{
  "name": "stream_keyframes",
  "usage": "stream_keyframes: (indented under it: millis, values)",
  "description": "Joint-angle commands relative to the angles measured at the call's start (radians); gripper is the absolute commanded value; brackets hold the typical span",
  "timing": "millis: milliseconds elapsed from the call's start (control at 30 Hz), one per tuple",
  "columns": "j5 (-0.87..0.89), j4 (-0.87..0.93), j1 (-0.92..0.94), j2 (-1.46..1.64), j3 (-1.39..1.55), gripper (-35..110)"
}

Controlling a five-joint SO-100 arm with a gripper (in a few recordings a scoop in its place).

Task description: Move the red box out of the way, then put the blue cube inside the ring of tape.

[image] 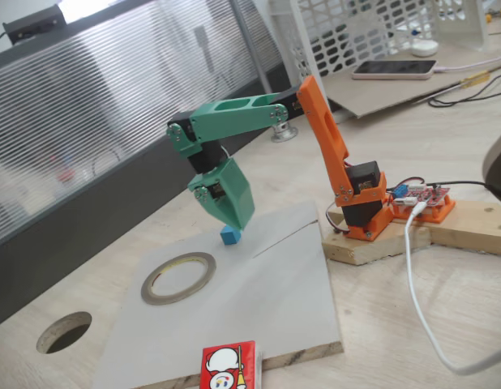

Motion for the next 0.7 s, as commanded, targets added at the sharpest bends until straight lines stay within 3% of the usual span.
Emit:
stream_keyframes:
  millis: [0, 167, 500, 667]
  values:
    - [0.005, 0.018, 0.077, 0.035, 0.000, 0]
    - [0.005, 0.015, 0.213, 0.032, 0.000, 0]
    - [0.014, 0.012, 0.230, 0.015, -0.081, 1]
    - [0.014, -0.077, 0.229, 0.015, -0.110, 1]
